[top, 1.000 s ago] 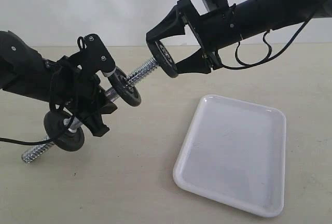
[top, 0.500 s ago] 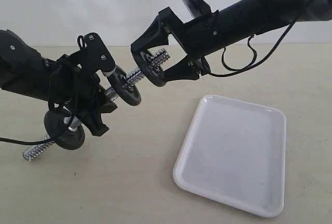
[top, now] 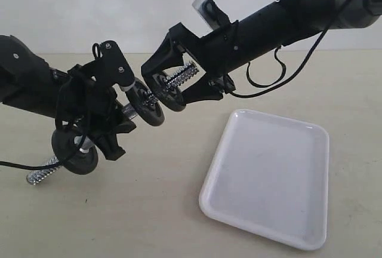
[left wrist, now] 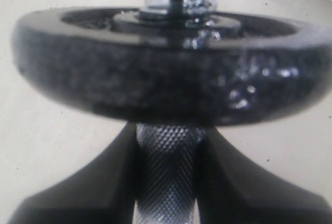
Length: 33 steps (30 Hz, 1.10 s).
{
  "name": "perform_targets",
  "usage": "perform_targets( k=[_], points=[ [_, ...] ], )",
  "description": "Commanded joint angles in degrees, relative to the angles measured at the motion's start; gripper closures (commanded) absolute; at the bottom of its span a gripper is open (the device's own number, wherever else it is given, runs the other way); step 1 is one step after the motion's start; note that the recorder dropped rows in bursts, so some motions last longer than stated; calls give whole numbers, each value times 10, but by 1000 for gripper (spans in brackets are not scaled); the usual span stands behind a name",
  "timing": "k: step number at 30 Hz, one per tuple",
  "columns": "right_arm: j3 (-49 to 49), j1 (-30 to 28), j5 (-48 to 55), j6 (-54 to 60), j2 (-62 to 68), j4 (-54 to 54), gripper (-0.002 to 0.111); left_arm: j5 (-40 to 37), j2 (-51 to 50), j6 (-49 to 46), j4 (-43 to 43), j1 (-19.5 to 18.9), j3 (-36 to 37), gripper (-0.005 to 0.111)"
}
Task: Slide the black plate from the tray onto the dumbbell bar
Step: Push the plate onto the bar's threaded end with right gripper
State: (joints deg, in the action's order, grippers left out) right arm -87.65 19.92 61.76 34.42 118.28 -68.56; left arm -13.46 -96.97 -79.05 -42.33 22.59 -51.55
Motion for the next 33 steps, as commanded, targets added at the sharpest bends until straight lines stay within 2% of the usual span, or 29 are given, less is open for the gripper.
perform_targets(
  k=[1, 13, 15, 17, 19, 25, 29, 33],
  points=[
    [-7, 13, 82, 4, -18, -42, 108, 77, 23, 21, -32, -1, -18, 102],
    [-7, 13, 82, 6, -18, -42, 108, 79, 23, 23, -37, -1, -18, 102],
    [-7, 13, 82, 7, -18, -42, 94, 79, 23, 23, -37, -1, -18, 102],
    [-7, 13, 82, -4, -18, -42, 58, 79, 23, 23, -37, -1, -18, 102],
    [-7, 13, 82, -18, -18, -40, 41, 79, 23, 23, -37, -1, -18, 102],
    [-7, 13, 78, -25, -18, -27, 40, 79, 23, 23, -37, -1, -18, 102],
    [-7, 13, 72, -25, -18, -27, 21, 79, 23, 23, -37, -1, -18, 102],
    [-7, 13, 65, -24, -18, -27, 7, 81, 23, 23, -37, -1, -18, 102]
  ],
)
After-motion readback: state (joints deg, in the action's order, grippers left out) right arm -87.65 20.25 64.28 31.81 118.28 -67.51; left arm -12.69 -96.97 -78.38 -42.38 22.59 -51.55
